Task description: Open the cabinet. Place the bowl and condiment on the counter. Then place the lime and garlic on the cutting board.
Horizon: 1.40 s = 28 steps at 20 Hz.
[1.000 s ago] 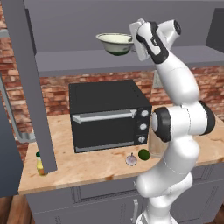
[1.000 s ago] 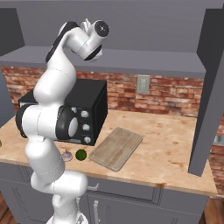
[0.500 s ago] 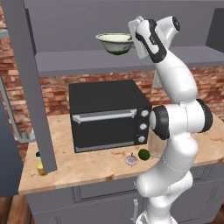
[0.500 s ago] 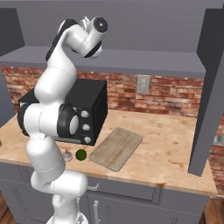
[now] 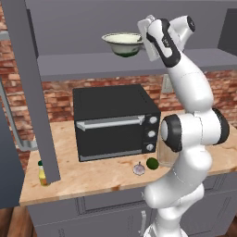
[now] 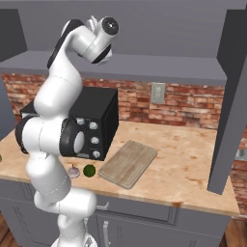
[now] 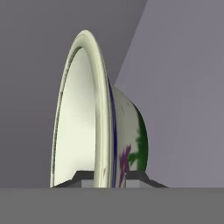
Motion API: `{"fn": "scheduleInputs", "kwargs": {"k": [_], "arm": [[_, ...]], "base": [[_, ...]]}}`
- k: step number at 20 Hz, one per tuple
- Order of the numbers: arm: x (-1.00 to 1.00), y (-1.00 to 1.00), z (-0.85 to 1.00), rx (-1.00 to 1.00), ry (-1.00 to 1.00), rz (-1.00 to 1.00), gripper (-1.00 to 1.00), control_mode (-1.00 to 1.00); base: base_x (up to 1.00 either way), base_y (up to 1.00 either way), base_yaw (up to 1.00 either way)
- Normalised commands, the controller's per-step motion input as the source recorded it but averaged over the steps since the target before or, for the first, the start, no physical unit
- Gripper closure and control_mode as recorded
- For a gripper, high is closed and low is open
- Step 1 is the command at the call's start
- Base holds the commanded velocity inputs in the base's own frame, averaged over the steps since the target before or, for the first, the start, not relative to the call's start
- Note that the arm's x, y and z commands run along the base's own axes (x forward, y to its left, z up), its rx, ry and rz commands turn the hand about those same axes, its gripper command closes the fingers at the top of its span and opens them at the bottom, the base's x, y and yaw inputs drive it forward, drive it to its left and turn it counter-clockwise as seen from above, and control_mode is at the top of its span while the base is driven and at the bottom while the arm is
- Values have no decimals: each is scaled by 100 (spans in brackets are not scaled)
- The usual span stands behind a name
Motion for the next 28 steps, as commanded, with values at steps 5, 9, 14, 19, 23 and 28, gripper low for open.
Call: {"fn": "scheduleInputs", "kwargs": {"k": [5, 9, 14, 19, 23, 28], "arm": [[-68, 0, 0, 0, -11, 0, 100, -100], [-82, 0, 0, 0, -13, 0, 100, -100], [-99, 0, 7, 0, -15, 0, 100, -100], [-98, 0, 19, 0, -7, 0, 100, -100], [-92, 0, 30, 0, -7, 0, 100, -100], [-91, 0, 40, 0, -5, 2, 100, -100]], "base": [[0, 0, 0], [0, 0, 0], [0, 0, 0], [0, 0, 0], [0, 0, 0], [0, 0, 0]]}}
